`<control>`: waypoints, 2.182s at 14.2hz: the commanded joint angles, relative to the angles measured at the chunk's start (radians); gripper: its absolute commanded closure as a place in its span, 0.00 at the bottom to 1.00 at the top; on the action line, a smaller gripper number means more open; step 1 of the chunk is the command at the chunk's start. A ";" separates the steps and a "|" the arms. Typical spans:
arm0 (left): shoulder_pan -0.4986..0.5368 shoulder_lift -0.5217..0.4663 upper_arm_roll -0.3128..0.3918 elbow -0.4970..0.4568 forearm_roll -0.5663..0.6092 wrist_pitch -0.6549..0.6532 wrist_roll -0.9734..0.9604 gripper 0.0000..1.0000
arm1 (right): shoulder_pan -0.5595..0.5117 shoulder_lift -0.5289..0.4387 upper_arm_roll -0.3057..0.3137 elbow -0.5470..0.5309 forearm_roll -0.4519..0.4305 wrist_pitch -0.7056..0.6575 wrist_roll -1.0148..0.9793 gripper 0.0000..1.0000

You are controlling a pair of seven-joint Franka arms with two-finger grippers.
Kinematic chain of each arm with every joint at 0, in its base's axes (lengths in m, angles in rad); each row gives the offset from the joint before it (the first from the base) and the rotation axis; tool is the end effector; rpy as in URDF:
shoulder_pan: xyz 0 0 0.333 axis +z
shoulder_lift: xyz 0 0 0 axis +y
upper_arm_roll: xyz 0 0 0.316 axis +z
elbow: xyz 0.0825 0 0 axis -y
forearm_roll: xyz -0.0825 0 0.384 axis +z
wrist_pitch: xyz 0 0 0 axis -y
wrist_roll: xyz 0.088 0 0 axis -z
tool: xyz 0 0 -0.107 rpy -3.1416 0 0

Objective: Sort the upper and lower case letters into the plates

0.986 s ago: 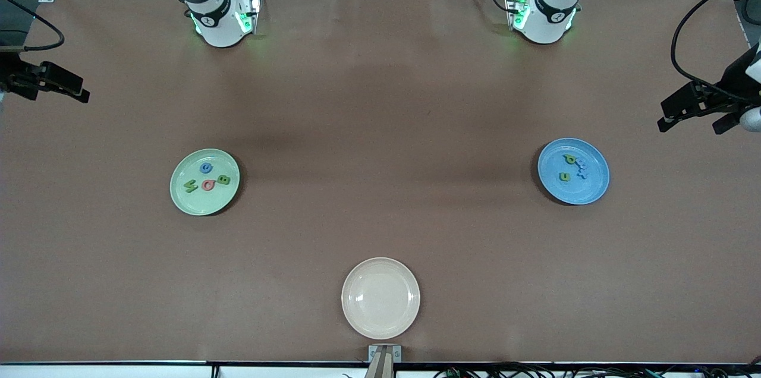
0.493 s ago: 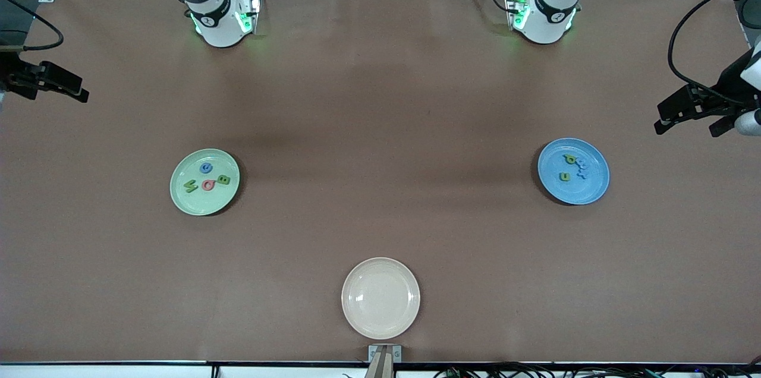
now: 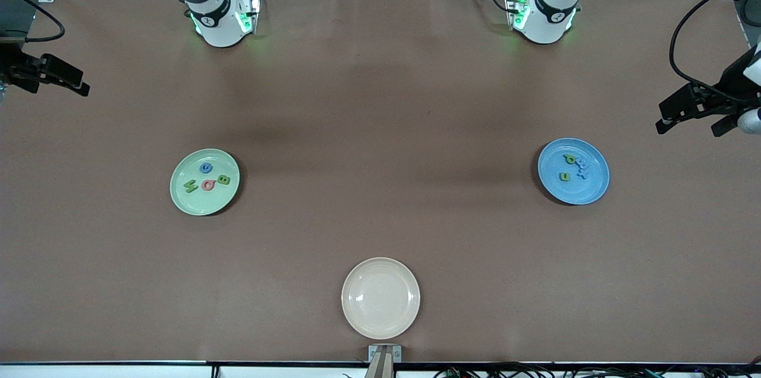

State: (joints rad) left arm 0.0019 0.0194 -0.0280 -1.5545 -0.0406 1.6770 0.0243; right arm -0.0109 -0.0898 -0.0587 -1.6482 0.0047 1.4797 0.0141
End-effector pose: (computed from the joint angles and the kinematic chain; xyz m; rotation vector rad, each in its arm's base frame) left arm 0.5711 -0.0187 0.6314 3.0954 -0.0745 0.1597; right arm 0.5148 -0.0368 0.6287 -3.1244 0.1298 0.1229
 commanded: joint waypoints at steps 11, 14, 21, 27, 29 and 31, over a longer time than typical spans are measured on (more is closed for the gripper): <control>0.003 -0.026 -0.009 0.008 0.016 -0.168 -0.006 0.00 | 0.000 -0.042 0.007 -0.047 -0.002 0.070 0.007 0.00; 0.003 -0.022 -0.007 0.008 0.019 -0.168 -0.001 0.00 | 0.000 -0.042 0.007 -0.047 0.000 0.068 0.007 0.00; -0.003 -0.022 -0.015 0.008 0.073 -0.166 0.009 0.00 | -0.003 -0.044 0.005 -0.047 0.000 0.068 0.006 0.00; -0.002 -0.021 -0.015 0.008 0.073 -0.166 0.009 0.00 | -0.001 -0.045 0.005 -0.047 0.000 0.067 0.006 0.00; -0.003 -0.021 -0.015 0.008 0.073 -0.168 0.009 0.00 | -0.003 -0.045 0.005 -0.047 0.000 0.067 0.004 0.00; -0.003 -0.021 -0.015 0.008 0.073 -0.168 0.009 0.00 | -0.003 -0.045 0.005 -0.047 0.000 0.067 0.004 0.00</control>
State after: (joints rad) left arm -0.0020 0.0035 -0.0374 -1.5516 0.0136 1.5264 0.0225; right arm -0.0099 -0.1006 -0.0561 -1.6603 0.0051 1.5335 0.0141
